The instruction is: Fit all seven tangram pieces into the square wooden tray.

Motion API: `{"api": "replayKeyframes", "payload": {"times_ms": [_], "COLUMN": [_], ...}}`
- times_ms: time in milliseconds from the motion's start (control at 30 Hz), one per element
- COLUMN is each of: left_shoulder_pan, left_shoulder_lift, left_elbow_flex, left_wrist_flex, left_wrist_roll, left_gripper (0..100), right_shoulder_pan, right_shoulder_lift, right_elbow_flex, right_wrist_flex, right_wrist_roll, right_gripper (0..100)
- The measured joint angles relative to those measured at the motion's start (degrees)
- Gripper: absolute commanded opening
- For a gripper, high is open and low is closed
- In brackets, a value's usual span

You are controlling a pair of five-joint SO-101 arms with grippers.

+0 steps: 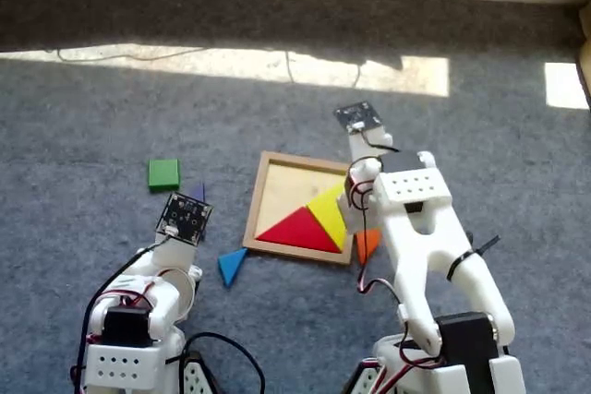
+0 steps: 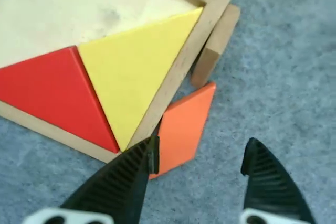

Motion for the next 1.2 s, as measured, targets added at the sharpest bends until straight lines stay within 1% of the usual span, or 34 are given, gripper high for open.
{"api": "replayKeyframes", "payload": {"times_ms": [100,200,400,633,767,867,967,1200], "left_shoulder_pan": [0.0,0.0,0.0,0.0,0.0,0.0,0.0,0.0], "left_shoulder_lift": [0.0,0.0,0.0,0.0,0.0,0.0,0.0,0.0], "left_elbow_flex": [0.0,0.0,0.0,0.0,0.0,0.0,0.0,0.0], "left_wrist_flex": [0.0,0.0,0.0,0.0,0.0,0.0,0.0,0.0], "left_wrist_roll": [0.0,0.0,0.0,0.0,0.0,0.0,0.0,0.0], "left_gripper": [1,1,1,1,1,1,1,1], "right_shoulder_pan": [-0.2,-0.1,-0.1,0.3,0.4,0.4,1.2,1.3], "right_shoulder_lift": [1.2,6.1,11.6,14.2,15.1,15.1,14.6,3.1], "right_elbow_flex": [0.0,0.0,-0.8,-2.2,-3.6,-3.8,-5.5,-7.7], "right_wrist_flex": [-0.4,-0.9,-1.1,-1.6,-1.8,-1.7,1.1,4.8], "right_wrist_roll": [0.0,0.0,2.8,3.0,3.0,3.0,3.0,3.0], "right_gripper": [26.7,26.7,25.6,7.0,1.7,0.9,0.9,1.2]}}
